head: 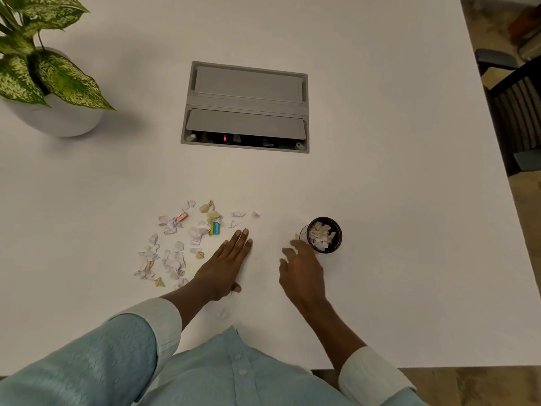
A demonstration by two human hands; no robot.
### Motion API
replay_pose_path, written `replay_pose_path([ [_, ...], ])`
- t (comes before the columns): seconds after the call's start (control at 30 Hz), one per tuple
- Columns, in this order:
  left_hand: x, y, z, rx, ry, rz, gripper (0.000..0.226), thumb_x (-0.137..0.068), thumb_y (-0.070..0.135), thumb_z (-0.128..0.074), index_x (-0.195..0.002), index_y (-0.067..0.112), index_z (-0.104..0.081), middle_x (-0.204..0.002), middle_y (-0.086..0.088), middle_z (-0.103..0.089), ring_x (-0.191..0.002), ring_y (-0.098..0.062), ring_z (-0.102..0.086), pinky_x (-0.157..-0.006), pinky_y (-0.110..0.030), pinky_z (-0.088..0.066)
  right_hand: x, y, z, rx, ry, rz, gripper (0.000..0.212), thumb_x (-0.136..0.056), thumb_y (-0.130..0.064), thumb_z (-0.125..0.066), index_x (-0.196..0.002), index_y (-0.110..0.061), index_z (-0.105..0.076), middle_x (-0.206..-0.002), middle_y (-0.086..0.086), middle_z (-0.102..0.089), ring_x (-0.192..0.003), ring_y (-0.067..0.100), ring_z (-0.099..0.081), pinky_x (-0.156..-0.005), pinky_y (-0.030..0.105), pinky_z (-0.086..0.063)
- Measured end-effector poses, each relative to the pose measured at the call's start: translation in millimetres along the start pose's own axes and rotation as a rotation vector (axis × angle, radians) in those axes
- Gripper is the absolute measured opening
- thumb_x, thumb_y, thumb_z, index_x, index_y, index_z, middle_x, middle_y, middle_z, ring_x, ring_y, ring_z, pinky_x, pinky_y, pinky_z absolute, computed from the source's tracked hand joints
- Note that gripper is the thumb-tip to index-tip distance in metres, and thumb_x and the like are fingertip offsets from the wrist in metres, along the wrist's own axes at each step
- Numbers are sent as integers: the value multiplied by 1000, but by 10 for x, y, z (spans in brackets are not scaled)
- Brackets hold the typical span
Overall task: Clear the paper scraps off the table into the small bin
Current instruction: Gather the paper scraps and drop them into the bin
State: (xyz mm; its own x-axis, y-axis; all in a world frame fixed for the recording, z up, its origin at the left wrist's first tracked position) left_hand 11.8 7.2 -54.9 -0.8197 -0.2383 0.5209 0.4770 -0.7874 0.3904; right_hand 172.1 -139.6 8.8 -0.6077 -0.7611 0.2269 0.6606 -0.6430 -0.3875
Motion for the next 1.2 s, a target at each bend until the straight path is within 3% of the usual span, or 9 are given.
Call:
replay_pose_path([
  [0.07,-2,3,-4,6,-9,4,127,-88,32,-79,-159,16,25,-163,-4,42,-151,-22,38,-127,-38,9,-30,-25,-133,68,-136,-13,38,-96,-13,-60,-133,-7,-61,-152,14,-45,-144,30,-38,-92,48,-55],
  [0.17,-3,-2,-11,6,-7,10,127,-88,31,-79,-159,16,26,-163,-4,43,-150,-22,39,-127,-38,9,-118,-18,-281,157,-224,-13,45,-93,-8,-60,-137,-6,-53,-158,20,-34,-150,34,-28,-92,44,-54],
  [0.3,-1,-8,-3,-1,6,-2,127,-88,33,-79,-160,15,24,-164,-4,41,-151,-22,37,-127,-36,8,-213,44,-400,245,-214,0,54,-76,-1,-76,-127,-3,-58,-154,29,-37,-147,41,-34,-83,39,-60],
  [0.5,-8,-36,-18,-8,-6,-13,127,-88,36,-78,-159,15,26,-163,-4,43,-150,-21,39,-129,-38,7,-283,37,-426,299,-260,15,60,-75,4,-75,-131,2,-55,-150,31,-39,-140,45,-40,-99,42,-55],
  [0.57,-17,-46,-27,-1,-11,-10,128,-88,35,-78,-159,16,26,-163,-4,43,-150,-21,40,-129,-39,6,-244,9,-429,359,-277,51,63,-67,4,-82,-125,4,-59,-141,30,-47,-128,42,-49,-93,41,-57],
  [0.77,-26,-54,-47,-14,-10,-5,132,-86,35,-81,-158,16,28,-163,-3,44,-150,-21,39,-129,-40,5,-43,60,-460,354,-243,130,51,-44,10,-92,-87,-2,-66,-100,19,-63,-94,33,-63,-54,31,-55],
  [0.97,-18,-32,-30,-12,-9,0,130,-87,31,-81,-159,16,27,-162,-4,44,-150,-21,39,-130,-39,5,40,179,-507,268,-204,142,40,-55,16,-77,-83,-9,-63,-89,9,-59,-81,25,-56,-46,29,-38],
  [1.1,-10,-25,-33,-25,1,-2,131,-86,31,-81,-159,15,26,-163,-5,43,-151,-22,38,-129,-39,5,92,276,-563,141,-238,177,40,-68,12,-76,-100,-10,-69,-98,5,-60,-88,24,-56,-57,36,-54],
  [1.2,-12,-19,-38,-24,9,2,129,-87,33,-80,-159,15,26,-163,-5,43,-151,-22,38,-128,-38,7,130,207,-413,13,-127,222,35,-71,12,-78,-98,-9,-72,-94,5,-62,-82,20,-58,-52,32,-53],
])
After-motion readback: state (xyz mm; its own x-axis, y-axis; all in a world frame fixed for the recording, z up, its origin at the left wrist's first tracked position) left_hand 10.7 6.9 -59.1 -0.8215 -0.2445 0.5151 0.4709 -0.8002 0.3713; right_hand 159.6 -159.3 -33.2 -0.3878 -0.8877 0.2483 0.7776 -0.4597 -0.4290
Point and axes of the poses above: each hand's wrist, its own x-axis away from the middle knuckle, its own z-axis out of the back of the hand, y = z × x, the point moved 1 cm from there along -x, towards the middle knuckle
